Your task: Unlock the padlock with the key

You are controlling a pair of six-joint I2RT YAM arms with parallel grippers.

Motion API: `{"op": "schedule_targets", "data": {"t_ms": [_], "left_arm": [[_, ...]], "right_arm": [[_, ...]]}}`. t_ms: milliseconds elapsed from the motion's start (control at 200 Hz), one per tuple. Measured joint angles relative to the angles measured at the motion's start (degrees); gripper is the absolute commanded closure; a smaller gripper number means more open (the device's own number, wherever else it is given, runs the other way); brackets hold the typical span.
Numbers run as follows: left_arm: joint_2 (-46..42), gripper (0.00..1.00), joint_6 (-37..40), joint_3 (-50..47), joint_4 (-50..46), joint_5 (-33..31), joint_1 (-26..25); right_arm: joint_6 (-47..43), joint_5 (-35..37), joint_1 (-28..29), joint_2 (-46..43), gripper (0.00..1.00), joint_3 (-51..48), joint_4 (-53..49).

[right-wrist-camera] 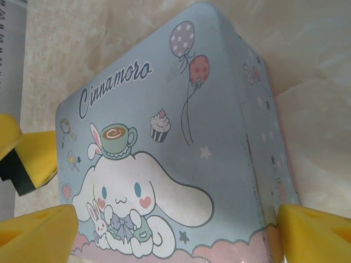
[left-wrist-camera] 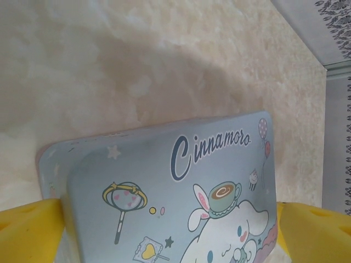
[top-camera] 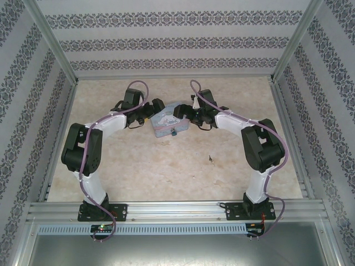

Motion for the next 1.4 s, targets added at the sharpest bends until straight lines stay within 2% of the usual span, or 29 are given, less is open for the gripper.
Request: {"op": "schedule_targets", "data": {"t_ms": [714,1014,1184,1344,1399], "left_arm": [[1.0,0.0,-0.5,0.9,0.3,0.9,-1.5],[0.9,0.0,-1.5,0.2,1.0,0.9,-2.2],[0.2,0.0,-0.7,0.2,0.4,0.9,-2.6],[-3.3,0.0,4.2,0.7,-4.3,-0.1,-2.6],[-5.2,0.0,6.1,0.8,-6.2,-1.0,-2.6]], "right_arm": [[1.1,0.3,2.5,-5.6,0.08,-9.6,2.1],[0.8,1.2,2.2,-7.3,0.02,-10.1,1.7],[-0.1,2.9,0.5,-12.9,0.02,-12.0,0.6],[-3.1,5.4,-2.4,-19.3,0.02,-13.1,-4.3],[-4.7,5.8,-3.1,-21.4,0.06,-13.9,-6.5]]}}
